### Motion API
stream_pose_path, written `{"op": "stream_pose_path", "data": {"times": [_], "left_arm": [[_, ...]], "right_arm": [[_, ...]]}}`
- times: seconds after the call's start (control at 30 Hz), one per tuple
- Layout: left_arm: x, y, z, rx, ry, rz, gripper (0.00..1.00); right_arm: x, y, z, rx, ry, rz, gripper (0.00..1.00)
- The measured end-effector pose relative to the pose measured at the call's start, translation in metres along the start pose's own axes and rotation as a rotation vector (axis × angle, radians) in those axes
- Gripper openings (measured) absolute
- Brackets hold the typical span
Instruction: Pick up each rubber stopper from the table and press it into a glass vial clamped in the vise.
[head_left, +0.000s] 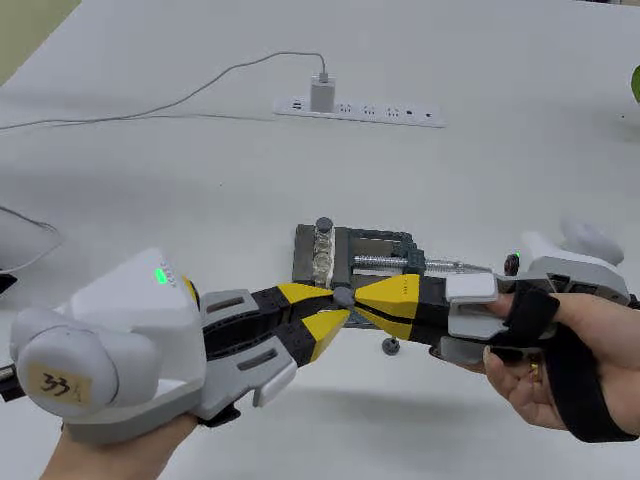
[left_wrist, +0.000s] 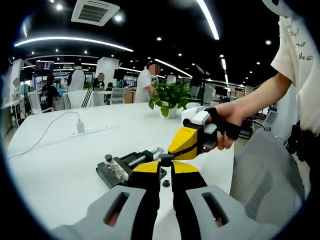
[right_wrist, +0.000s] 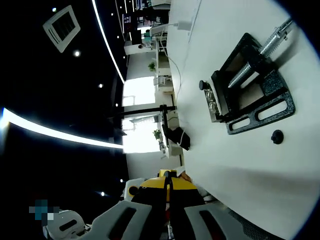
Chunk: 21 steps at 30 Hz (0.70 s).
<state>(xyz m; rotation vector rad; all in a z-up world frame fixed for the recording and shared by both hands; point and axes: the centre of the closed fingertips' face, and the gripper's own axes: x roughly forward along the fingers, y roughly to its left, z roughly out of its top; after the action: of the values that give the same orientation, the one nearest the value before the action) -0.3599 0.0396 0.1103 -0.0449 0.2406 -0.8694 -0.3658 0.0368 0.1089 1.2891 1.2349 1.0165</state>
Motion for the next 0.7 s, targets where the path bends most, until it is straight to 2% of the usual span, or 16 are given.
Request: {"op": "stream_pose_path", "data": {"times": [0.23, 0.53, 0.7], "left_arm": [[0.001, -0.0018, -0.0007, -0.004, 0.004, -0.017, 0.04], [0.0026, -0.0027, 0.0001, 0.003, 0.005, -0.029, 0.04], [0.0032, -0.0031, -0.0021, 0.01, 0.009, -0.028, 0.04]], "right_arm": [[0.0002, 0.001, -0.0049, -0.005, 0.001, -0.004, 0.0], [-0.002, 0.0018, -0.0036, -0.006, -0.002, 0.0, 0.0], [-0.0017, 0.0011, -0.004, -0.07, -0.009, -0.013, 0.0]]}}
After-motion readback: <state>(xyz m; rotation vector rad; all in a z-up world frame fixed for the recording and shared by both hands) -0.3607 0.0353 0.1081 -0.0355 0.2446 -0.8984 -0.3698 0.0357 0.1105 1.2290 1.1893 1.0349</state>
